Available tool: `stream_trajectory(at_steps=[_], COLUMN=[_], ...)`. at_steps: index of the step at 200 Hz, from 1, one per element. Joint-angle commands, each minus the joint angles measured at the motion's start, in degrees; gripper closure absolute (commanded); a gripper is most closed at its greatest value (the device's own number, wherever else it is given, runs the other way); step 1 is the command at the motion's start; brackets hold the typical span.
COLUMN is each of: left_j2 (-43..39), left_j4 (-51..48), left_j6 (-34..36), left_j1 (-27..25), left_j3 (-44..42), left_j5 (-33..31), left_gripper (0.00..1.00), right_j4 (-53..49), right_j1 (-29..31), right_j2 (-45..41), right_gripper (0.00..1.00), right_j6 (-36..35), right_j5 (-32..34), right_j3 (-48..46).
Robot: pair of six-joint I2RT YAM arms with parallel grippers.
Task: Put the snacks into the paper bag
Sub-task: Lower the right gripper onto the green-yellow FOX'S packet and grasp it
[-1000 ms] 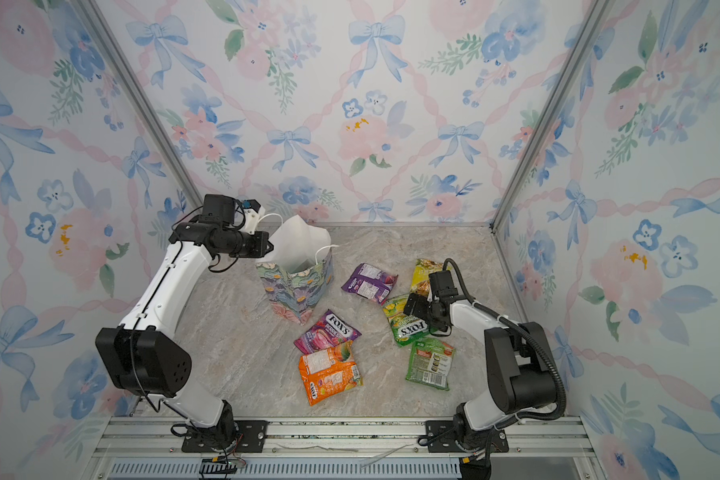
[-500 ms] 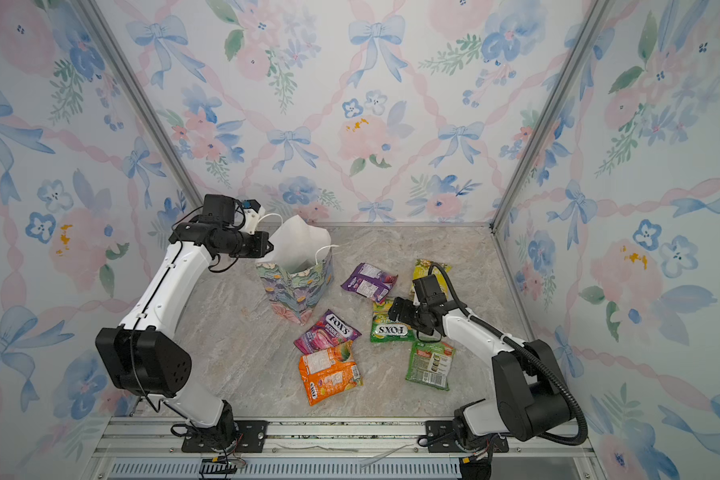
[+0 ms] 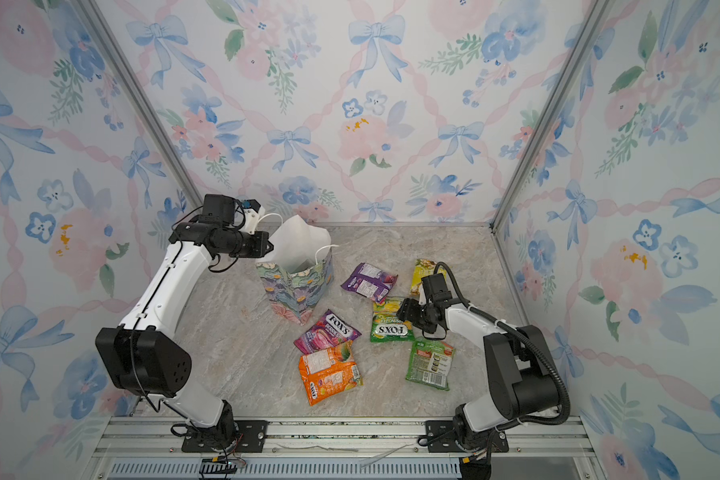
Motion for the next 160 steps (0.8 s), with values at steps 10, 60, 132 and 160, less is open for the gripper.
stream_trajectory(at_steps=[10,60,132,160], left_j2=[-1.3,-1.2,-1.4,-1.5], left_j4=[-0.9,-0.9,-0.9,-0.9], left_j6=[1.0,1.0,1.1,1.0], left_j1=[0.0,0.0,0.0,0.1], left_j3=[-1.0,-0.9,-1.2,-1.2], left_j5=[0.2,0.1,0.0,0.2], left_gripper=[1.00,1.00,1.00,1.00], right_j4=[2.7,4.6,5.8,4.9], right_j1=[-0.3,-0.1,0.0,0.2], right_j2=[2.6,3.8,3.0,1.0], right_gripper=[0.31,0.45,0.78,0.93], right_j6=[-0.2,1.1,1.9,1.8], right_j5=[-2.1,-2.0,-2.7,-2.8], right_j3=[0.9,0.1,-0.7,-0.5])
